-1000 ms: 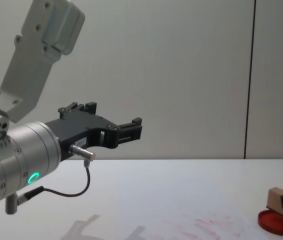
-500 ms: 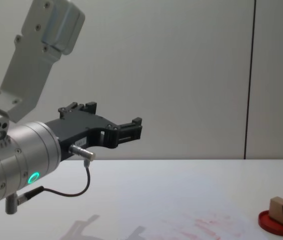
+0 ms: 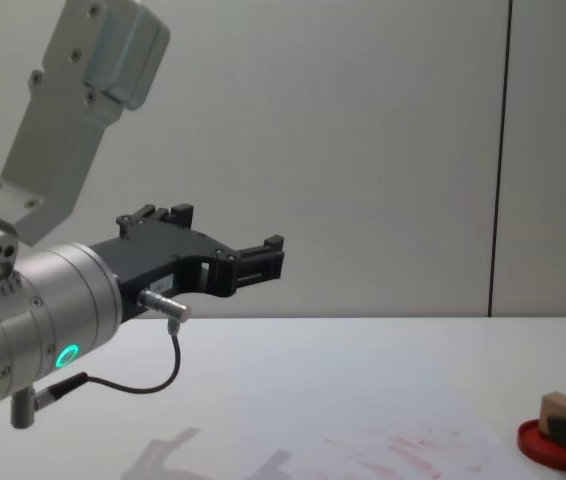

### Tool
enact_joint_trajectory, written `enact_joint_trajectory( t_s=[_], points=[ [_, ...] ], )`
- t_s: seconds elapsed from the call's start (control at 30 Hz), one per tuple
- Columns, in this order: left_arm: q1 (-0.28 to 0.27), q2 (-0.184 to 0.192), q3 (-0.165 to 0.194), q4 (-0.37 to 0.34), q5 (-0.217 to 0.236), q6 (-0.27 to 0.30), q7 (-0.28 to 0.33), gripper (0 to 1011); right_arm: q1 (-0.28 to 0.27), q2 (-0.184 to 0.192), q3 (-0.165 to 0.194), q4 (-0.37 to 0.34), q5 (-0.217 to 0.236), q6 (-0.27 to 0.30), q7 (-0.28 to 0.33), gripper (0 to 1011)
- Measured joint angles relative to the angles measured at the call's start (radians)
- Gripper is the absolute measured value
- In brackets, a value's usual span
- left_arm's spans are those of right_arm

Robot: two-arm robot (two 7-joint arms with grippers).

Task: Use the one hand to pick up the stamp and affix it onto the A4 paper.

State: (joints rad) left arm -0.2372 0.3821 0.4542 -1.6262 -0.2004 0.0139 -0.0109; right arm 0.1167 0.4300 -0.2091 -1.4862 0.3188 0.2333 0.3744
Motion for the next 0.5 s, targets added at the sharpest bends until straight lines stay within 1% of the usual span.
enact_joint_trajectory(
  t_s=[0.03,0.13,0.17,0.4,0.5],
  points=[
    [0.0,0.0,0.0,0.0,0.0,0.0,0.0,993,-0.001,0.0,0.0,-0.004,0.001,-0.006,-0.003,705],
    [0.0,0.0,0.0,0.0,0.0,0.0,0.0,993,-0.002,0.001,0.001,-0.011,0.003,-0.015,-0.008,760],
    [0.0,0.0,0.0,0.0,0.0,0.0,0.0,993,-0.002,0.001,0.002,-0.017,0.004,-0.022,-0.012,813],
    [0.0,0.0,0.0,0.0,0.0,0.0,0.0,993,-0.005,0.005,0.009,-0.054,0.009,-0.048,-0.031,994],
    [0.0,0.0,0.0,0.0,0.0,0.0,0.0,993,-0.005,0.007,0.011,-0.067,0.011,-0.056,-0.037,1001]
  ],
)
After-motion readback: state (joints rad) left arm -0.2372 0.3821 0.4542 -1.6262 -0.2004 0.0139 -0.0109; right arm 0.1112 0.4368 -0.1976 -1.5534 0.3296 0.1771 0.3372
